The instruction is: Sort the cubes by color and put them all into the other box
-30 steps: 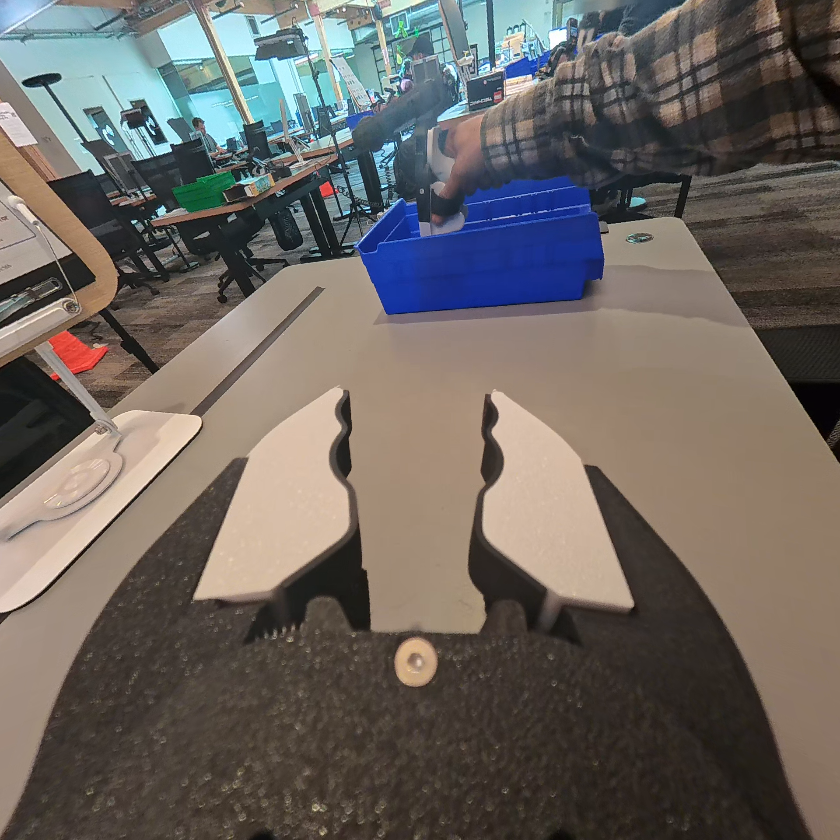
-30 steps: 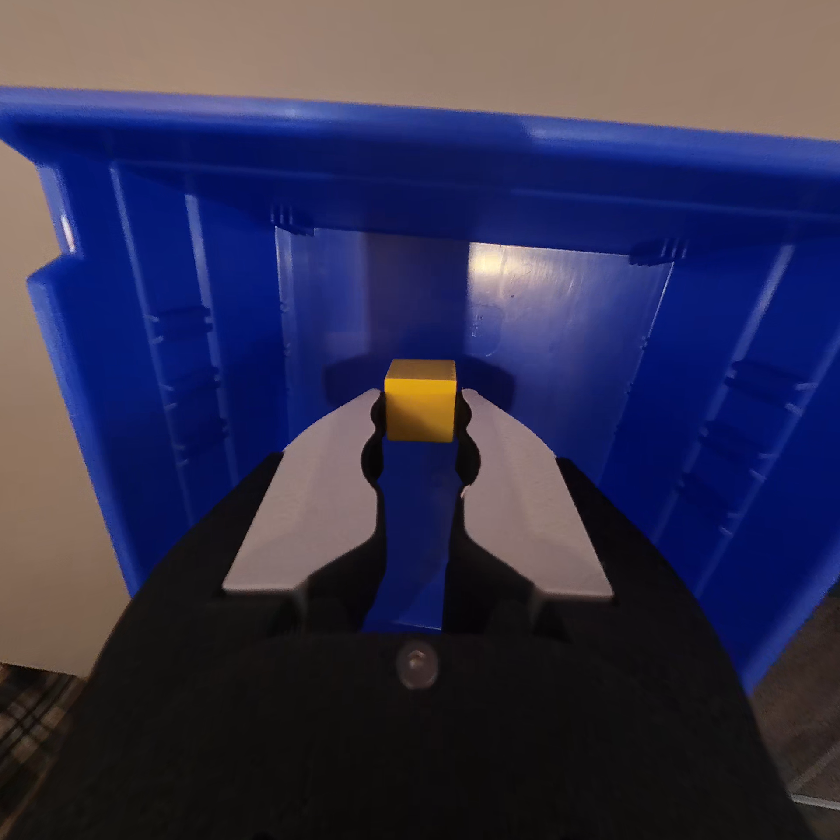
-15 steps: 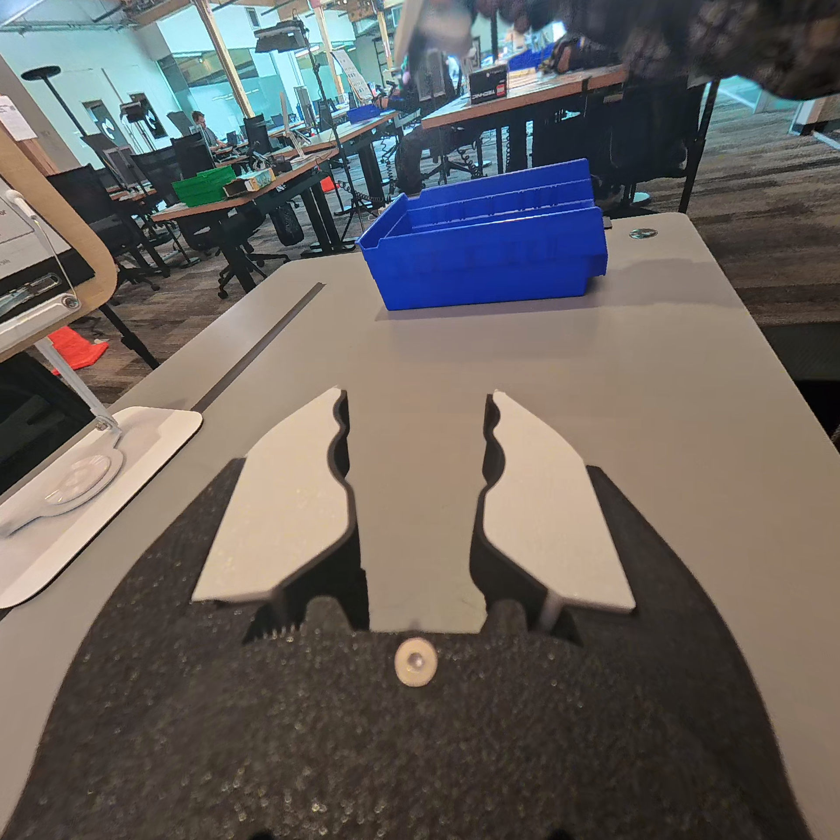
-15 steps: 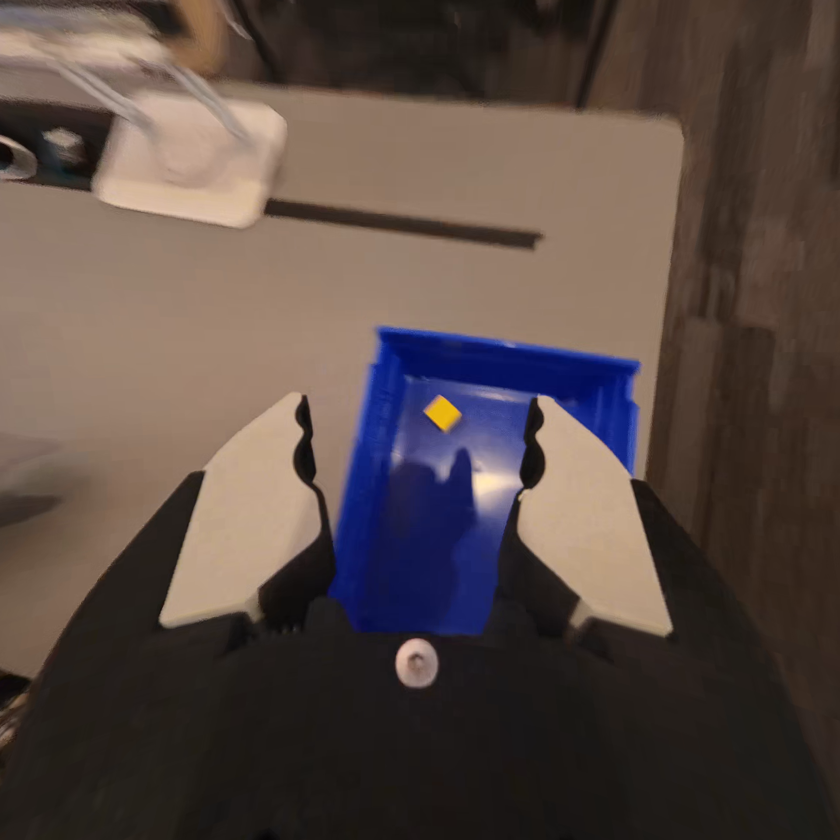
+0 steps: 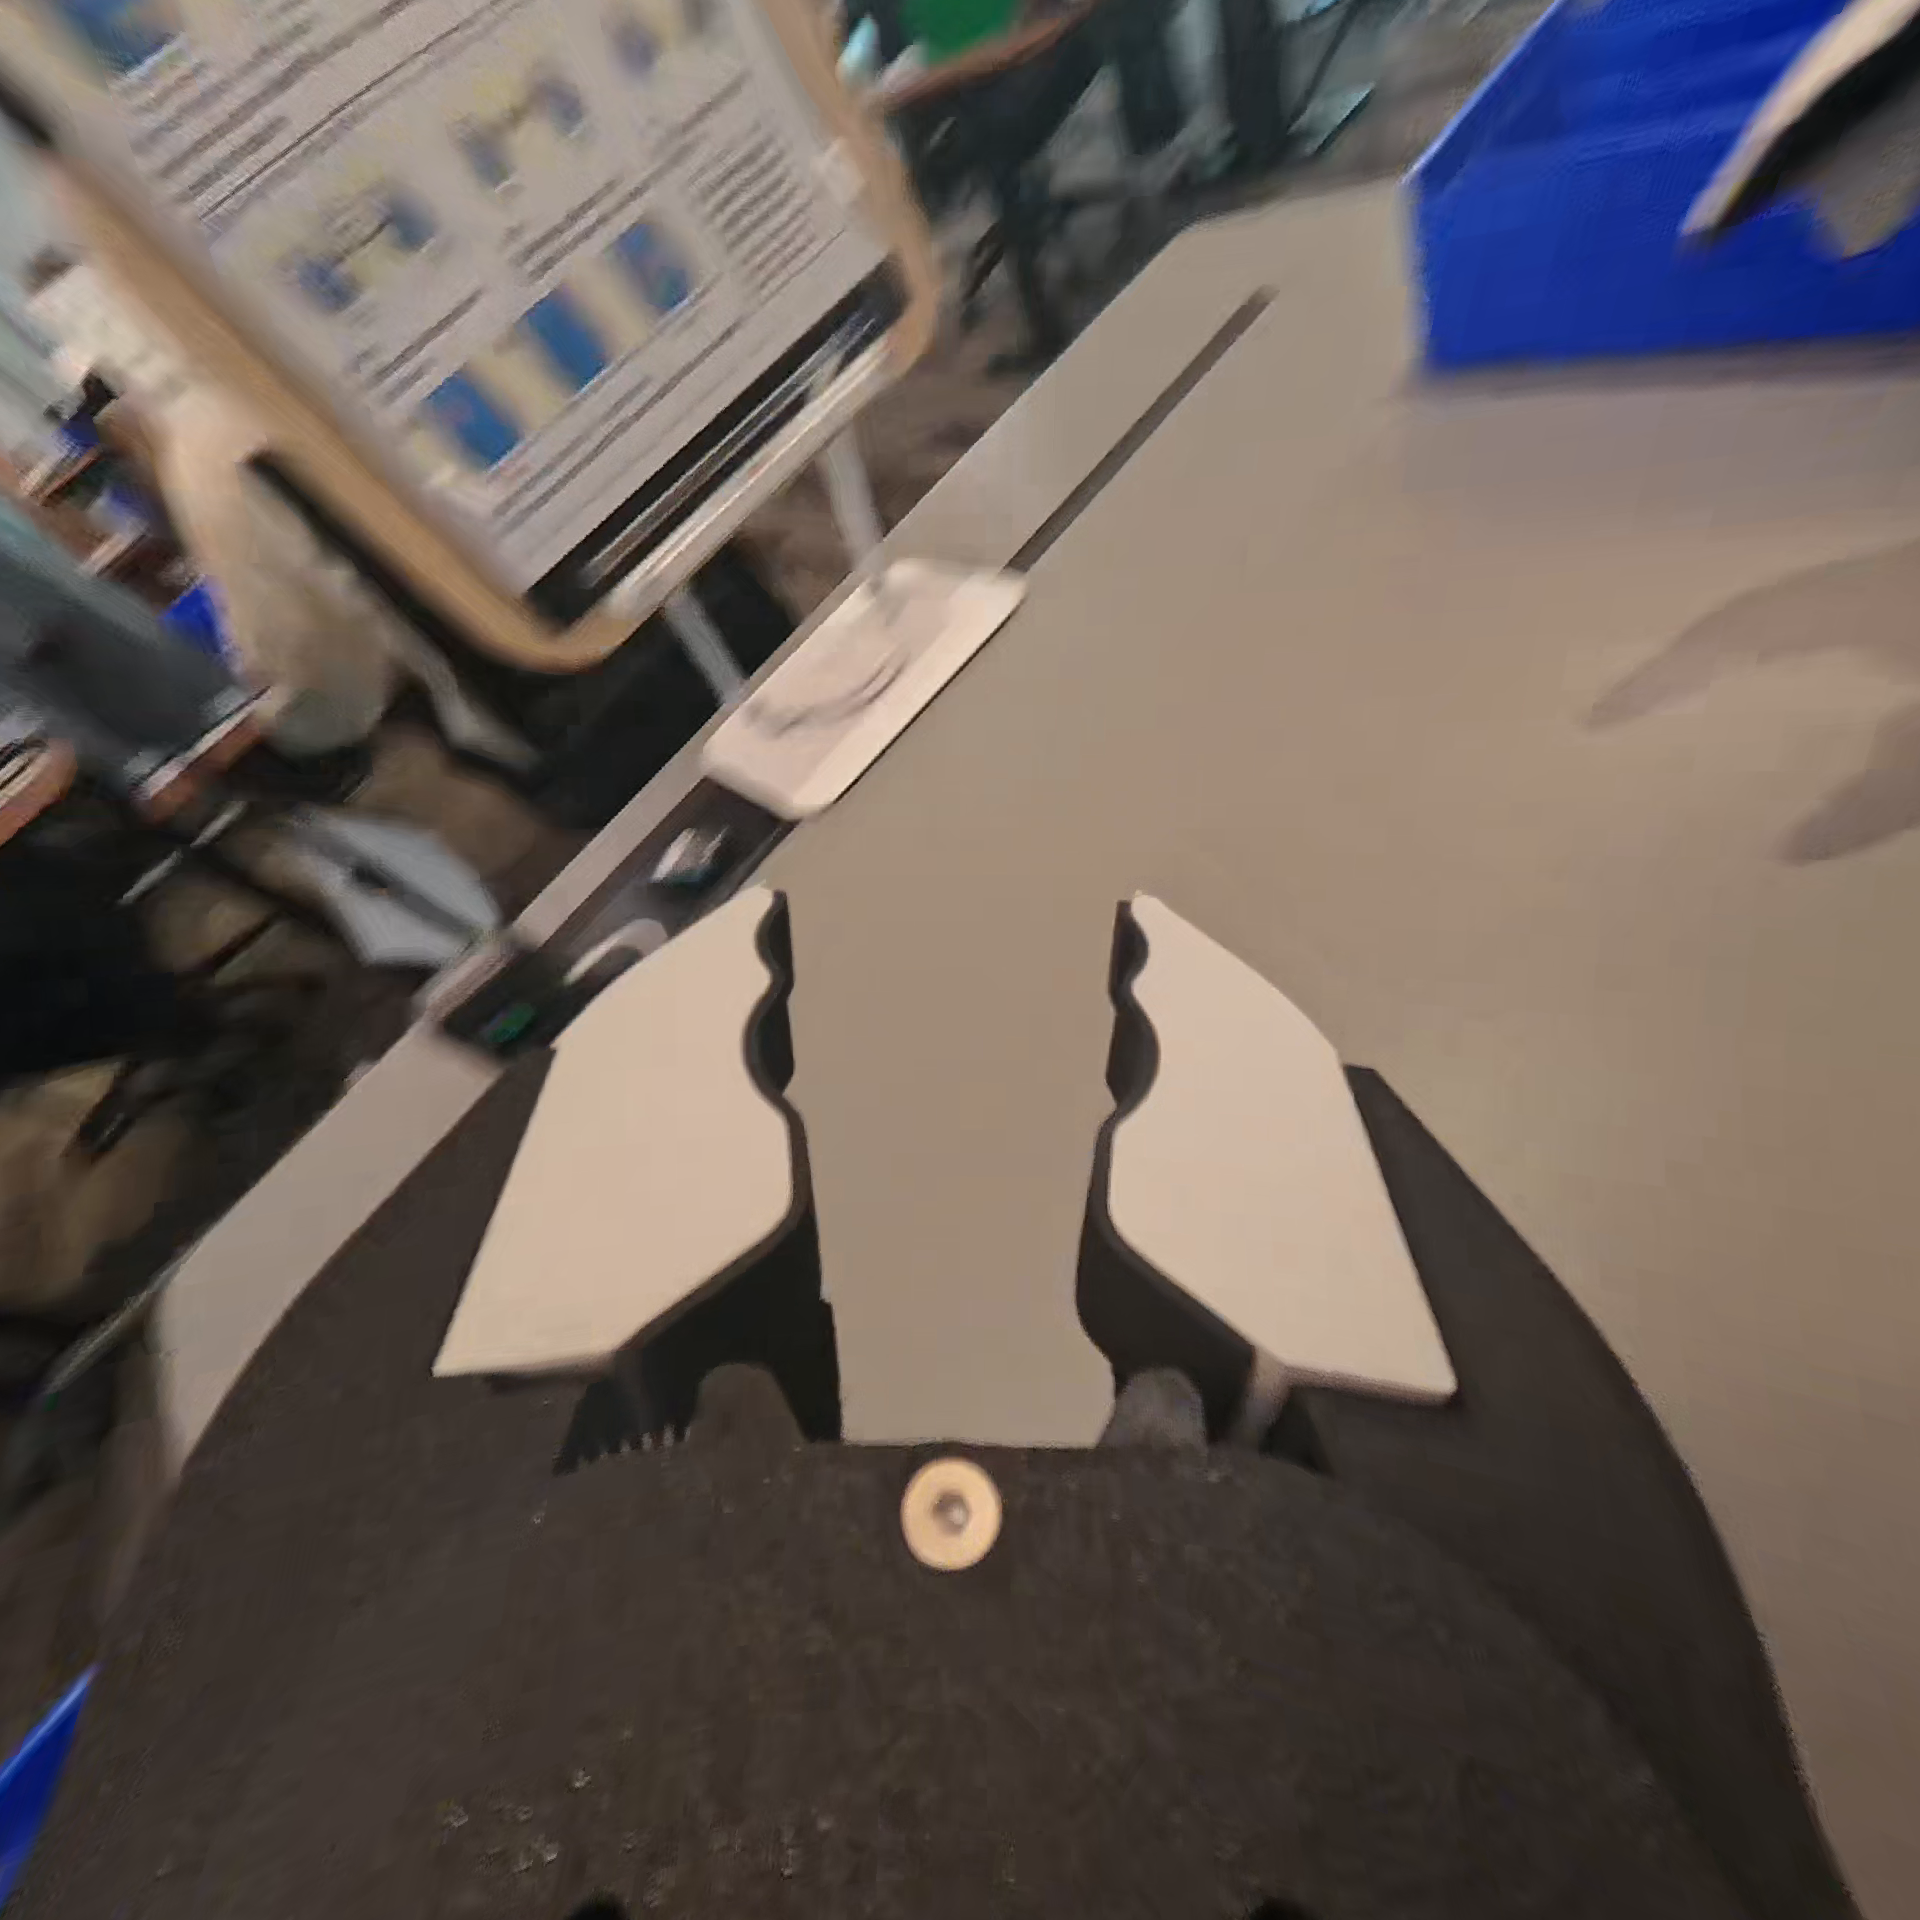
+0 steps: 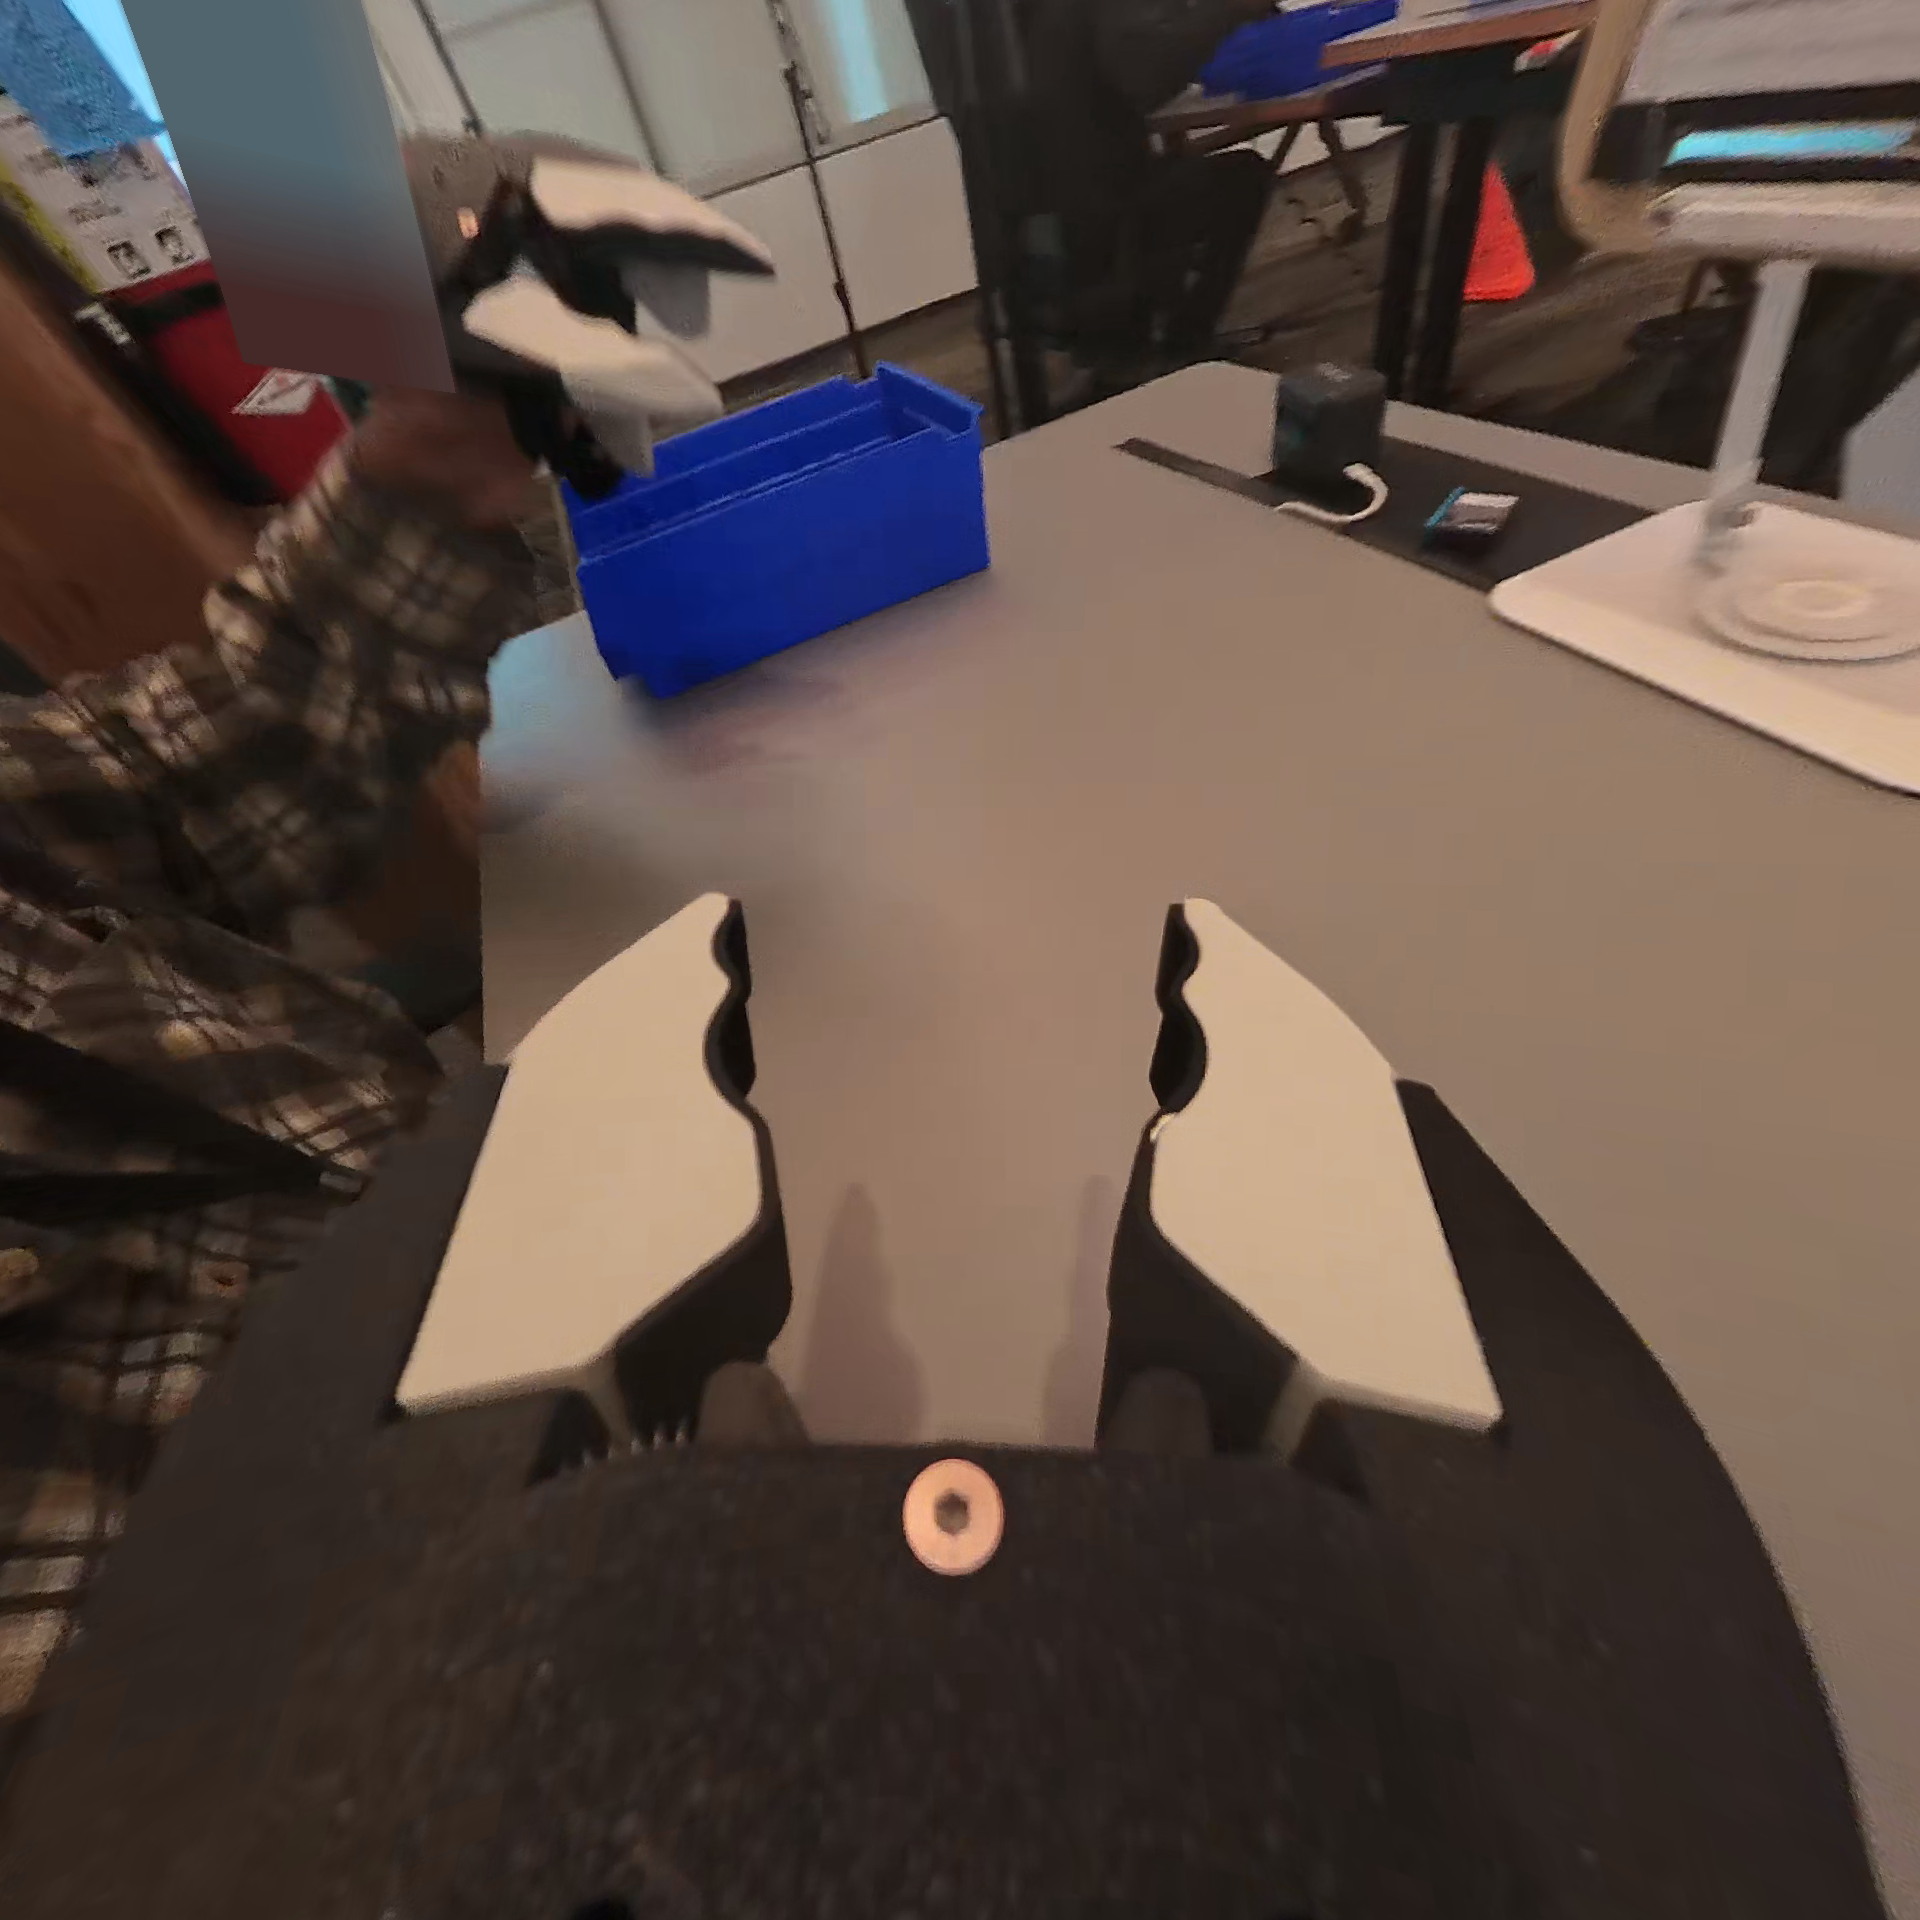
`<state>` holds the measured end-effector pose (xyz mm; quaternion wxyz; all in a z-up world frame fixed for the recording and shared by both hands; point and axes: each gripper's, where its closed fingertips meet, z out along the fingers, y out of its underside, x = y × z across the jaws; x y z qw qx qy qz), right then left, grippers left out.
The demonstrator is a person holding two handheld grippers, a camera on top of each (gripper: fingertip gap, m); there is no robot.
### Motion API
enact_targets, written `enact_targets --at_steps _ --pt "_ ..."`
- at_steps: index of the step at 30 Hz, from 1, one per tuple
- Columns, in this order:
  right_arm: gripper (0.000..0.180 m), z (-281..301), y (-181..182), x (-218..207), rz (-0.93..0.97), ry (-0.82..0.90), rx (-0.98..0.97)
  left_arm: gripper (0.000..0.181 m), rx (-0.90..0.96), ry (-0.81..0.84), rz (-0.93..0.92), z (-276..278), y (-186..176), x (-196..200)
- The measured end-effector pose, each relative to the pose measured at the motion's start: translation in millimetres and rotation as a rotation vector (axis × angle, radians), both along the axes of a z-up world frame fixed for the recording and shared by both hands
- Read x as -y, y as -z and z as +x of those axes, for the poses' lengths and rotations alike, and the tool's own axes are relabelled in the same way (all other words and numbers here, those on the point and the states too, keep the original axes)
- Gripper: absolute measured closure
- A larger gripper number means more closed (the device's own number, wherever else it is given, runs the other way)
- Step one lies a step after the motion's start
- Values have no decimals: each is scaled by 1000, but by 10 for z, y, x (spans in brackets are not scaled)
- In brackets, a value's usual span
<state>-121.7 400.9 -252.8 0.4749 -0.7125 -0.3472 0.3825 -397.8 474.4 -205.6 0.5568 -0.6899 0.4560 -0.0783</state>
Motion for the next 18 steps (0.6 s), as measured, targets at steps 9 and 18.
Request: enact_targets --at_steps 9,18 --pt "107 -441 466 -36 -31 -93 22 129 -393 -161 -503 -2229 677 439" --pt "107 -638 425 5 -26 -108 92 141 -572 -32 -815 -2567 1407 597"
